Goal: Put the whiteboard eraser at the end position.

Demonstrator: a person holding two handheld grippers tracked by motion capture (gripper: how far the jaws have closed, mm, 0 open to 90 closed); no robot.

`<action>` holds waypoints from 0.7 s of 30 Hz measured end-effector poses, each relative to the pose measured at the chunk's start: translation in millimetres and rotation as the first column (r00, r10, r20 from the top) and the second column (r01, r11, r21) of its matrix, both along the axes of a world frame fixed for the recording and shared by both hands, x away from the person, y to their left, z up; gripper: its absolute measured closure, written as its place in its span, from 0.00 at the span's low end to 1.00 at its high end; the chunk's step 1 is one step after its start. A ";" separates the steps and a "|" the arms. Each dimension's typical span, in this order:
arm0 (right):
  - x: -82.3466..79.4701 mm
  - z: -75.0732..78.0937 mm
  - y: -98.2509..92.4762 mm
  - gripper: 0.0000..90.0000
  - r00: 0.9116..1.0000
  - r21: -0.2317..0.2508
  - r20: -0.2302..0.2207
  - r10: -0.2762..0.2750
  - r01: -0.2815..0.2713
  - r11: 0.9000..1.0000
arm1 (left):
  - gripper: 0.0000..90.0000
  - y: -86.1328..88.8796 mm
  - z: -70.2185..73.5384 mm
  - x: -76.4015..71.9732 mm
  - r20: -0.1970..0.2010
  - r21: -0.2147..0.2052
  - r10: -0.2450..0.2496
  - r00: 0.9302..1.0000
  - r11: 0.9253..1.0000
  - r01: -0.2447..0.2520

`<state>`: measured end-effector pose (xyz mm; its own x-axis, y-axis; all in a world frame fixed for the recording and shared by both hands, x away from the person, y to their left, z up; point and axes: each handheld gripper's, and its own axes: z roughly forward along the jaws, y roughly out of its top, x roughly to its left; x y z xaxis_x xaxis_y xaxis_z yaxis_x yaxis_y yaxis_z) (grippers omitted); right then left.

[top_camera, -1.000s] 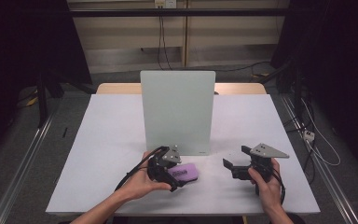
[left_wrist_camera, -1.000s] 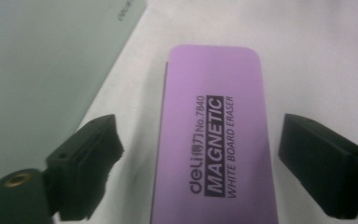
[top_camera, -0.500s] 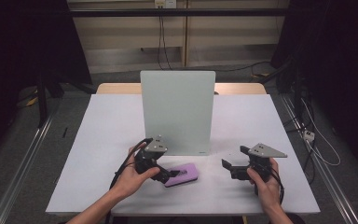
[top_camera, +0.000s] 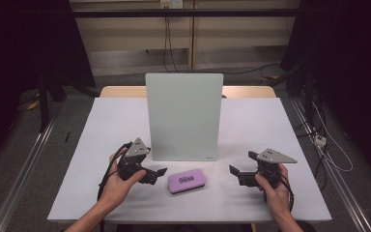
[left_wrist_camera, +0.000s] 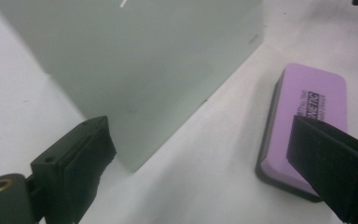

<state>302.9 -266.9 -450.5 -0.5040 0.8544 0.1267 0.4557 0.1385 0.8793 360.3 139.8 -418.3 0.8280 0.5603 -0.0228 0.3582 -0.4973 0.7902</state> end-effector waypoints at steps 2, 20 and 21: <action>-0.2 -0.1 0.8 0.07 1.000 0.000 -0.003 0.000 0.000 1.000 | 0.07 6.7 0.2 -1.3 0.014 -0.007 0.017 1.000 1.000 -0.017; -2.9 -0.6 -0.6 0.07 1.000 -0.007 -0.008 -0.010 0.010 1.000 | 0.07 62.1 -10.9 -8.9 0.037 -0.053 0.167 0.985 0.985 -0.165; -3.0 -0.7 -0.7 0.07 1.000 -0.007 -0.007 -0.011 0.011 1.000 | 0.07 64.9 -12.4 -9.8 0.038 -0.060 0.180 0.983 0.982 -0.177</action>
<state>299.9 -267.6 -451.2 -0.4939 0.8605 0.1246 0.4636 0.1395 0.8750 350.5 204.6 -430.7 0.7156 0.6980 -0.0248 0.4019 -0.3825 0.8320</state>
